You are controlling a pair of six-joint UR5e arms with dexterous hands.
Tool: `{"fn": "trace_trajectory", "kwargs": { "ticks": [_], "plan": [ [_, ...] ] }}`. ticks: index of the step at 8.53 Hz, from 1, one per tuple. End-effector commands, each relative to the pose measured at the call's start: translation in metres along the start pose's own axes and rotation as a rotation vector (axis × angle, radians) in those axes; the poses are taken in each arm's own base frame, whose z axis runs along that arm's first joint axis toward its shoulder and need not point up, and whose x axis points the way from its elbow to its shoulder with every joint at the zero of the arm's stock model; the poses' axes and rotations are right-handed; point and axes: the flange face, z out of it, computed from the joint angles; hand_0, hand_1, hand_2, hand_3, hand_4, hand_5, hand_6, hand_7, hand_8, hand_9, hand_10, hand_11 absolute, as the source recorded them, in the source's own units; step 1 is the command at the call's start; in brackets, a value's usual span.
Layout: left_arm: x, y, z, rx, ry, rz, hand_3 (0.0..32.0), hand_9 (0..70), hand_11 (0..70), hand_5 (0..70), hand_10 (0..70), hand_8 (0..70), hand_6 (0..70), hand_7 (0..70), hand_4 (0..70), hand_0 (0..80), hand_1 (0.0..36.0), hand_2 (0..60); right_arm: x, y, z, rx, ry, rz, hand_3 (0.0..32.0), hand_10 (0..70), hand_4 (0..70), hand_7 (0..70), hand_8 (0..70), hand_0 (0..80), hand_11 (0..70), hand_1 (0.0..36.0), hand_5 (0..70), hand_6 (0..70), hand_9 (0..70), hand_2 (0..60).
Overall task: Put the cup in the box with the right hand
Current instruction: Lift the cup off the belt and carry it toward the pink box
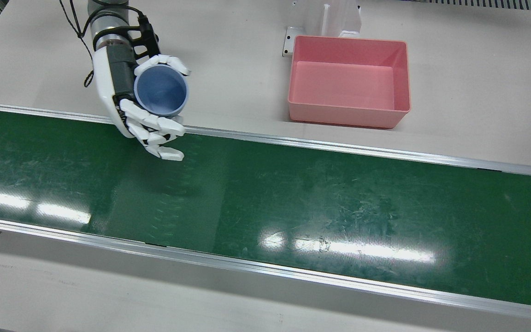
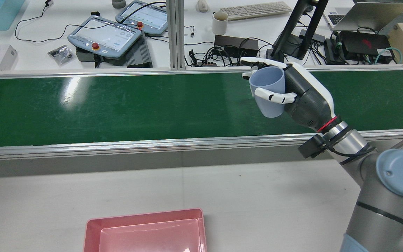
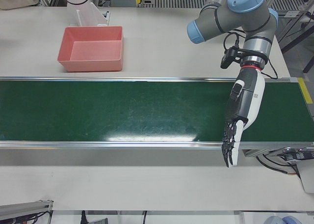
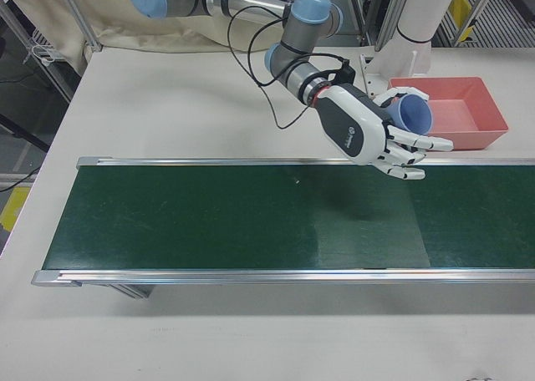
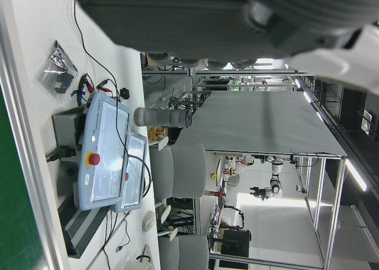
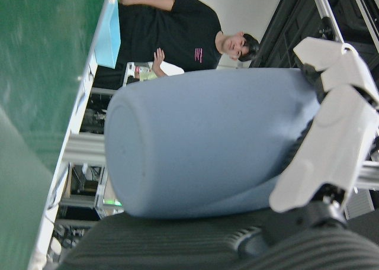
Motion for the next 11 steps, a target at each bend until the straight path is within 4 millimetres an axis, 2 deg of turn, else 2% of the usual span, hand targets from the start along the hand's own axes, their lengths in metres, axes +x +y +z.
{"fn": "trace_trajectory", "kwargs": {
  "ticks": [1,2,4,6,7,8,9,10,11],
  "plan": [
    [0.000,0.000,0.000,0.001,0.000,0.000,0.0,0.0,0.0,0.0,0.0,0.0,0.0,0.0,0.0,0.0,0.0,0.0,0.116,0.074,-0.028,-0.091,0.166,0.060,0.0,16.8,5.3,70.0,45.4,42.5,25.7,23.4,10.4,23.1,70.0,60.0],
    [0.000,0.000,0.000,0.000,0.000,0.000,0.0,0.0,0.0,0.0,0.0,0.0,0.0,0.0,0.0,0.0,0.0,0.0,0.140,0.099,-0.044,-0.126,0.212,0.062,0.0,17.7,3.3,70.0,44.6,42.7,27.1,23.1,10.6,22.8,70.0,60.0],
    [0.000,0.000,0.000,0.001,0.000,0.000,0.0,0.0,0.0,0.0,0.0,0.0,0.0,0.0,0.0,0.0,0.0,0.0,0.177,0.130,-0.069,-0.168,0.281,0.066,0.0,19.6,4.4,70.0,44.4,42.3,29.7,22.3,10.5,22.6,70.0,60.0],
    [0.000,0.000,0.000,0.000,0.000,0.000,0.0,0.0,0.0,0.0,0.0,0.0,0.0,0.0,0.0,0.0,0.0,0.0,0.215,0.140,-0.099,-0.168,0.344,0.007,0.0,19.8,6.7,70.0,42.9,43.0,30.1,21.7,10.2,21.8,68.0,60.0],
    [0.000,-0.001,0.000,0.001,0.000,0.000,0.0,0.0,0.0,0.0,0.0,0.0,0.0,0.0,0.0,0.0,0.0,0.0,0.227,0.136,-0.107,-0.156,0.362,-0.018,0.0,18.6,7.7,70.0,41.8,43.4,28.2,21.2,9.9,21.0,66.1,60.0],
    [0.000,0.000,0.000,0.000,0.000,0.000,0.0,0.0,0.0,0.0,0.0,0.0,0.0,0.0,0.0,0.0,0.0,0.0,0.229,0.133,-0.108,-0.151,0.368,-0.022,0.0,16.3,6.6,70.0,38.7,43.6,24.8,19.4,9.1,18.9,61.3,52.2],
    [0.000,-0.001,0.000,0.001,0.000,0.000,0.0,0.0,0.0,0.0,0.0,0.0,0.0,0.0,0.0,0.0,0.0,0.0,0.228,0.129,-0.109,-0.148,0.368,-0.028,0.0,14.6,3.8,63.7,35.6,43.5,22.4,18.5,8.6,17.4,57.0,47.2],
    [0.000,-0.001,0.000,0.001,0.000,0.000,0.0,0.0,0.0,0.0,0.0,0.0,0.0,0.0,0.0,0.0,0.0,0.0,0.237,0.126,-0.116,-0.143,0.390,-0.038,0.0,12.1,1.2,55.6,31.7,45.3,18.9,17.9,8.2,15.4,51.4,39.0],
    [0.000,0.000,0.000,0.000,0.000,0.000,0.0,0.0,0.0,0.0,0.0,0.0,0.0,0.0,0.0,0.0,0.0,0.0,0.248,0.118,-0.120,-0.133,0.409,-0.050,0.0,6.2,0.0,43.6,23.1,45.6,10.6,17.3,7.2,12.1,39.6,30.5]
  ]
}}
